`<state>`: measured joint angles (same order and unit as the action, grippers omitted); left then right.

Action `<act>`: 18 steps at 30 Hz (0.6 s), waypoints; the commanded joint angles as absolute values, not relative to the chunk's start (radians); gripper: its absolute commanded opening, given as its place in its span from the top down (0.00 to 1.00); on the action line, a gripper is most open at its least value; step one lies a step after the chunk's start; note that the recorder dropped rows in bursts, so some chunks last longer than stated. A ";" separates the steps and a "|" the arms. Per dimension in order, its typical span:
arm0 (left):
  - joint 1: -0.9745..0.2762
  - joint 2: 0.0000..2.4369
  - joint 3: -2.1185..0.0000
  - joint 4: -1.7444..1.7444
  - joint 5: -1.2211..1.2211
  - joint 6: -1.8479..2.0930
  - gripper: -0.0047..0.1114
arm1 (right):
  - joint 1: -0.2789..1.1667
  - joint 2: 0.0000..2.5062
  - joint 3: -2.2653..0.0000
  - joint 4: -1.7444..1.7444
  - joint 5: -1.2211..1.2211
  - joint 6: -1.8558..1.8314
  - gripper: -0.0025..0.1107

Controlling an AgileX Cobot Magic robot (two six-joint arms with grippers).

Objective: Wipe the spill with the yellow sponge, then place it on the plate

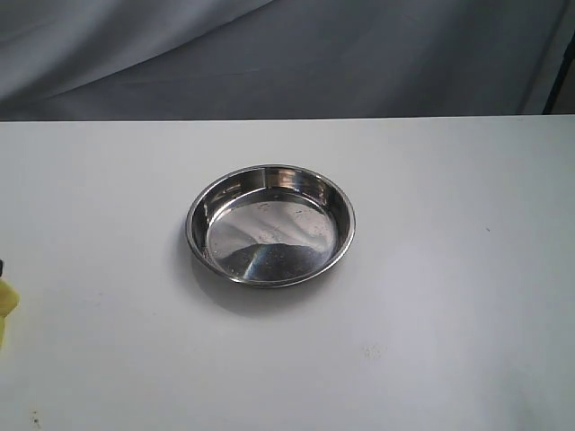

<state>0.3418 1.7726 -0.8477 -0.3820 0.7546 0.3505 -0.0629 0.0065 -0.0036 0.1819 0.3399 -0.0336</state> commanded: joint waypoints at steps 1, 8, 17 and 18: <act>0.174 1.782 -0.863 -0.448 0.715 0.433 0.96 | -0.068 0.000 0.000 0.186 0.327 -0.037 0.98; -0.150 1.782 -0.866 -0.566 0.781 0.706 0.96 | -0.068 0.000 0.000 0.186 0.327 -0.037 0.98; -0.484 1.782 -0.866 -0.559 0.889 0.901 0.96 | -0.068 0.000 0.000 0.186 0.327 -0.037 0.98; -0.491 1.782 -0.866 -0.529 0.887 0.872 0.96 | -0.068 0.000 0.000 0.186 0.327 -0.037 0.98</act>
<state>-0.4599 1.7810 -0.8643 -0.5821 0.8827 0.8919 -0.0629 0.0065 -0.0036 0.1819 0.3399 -0.0336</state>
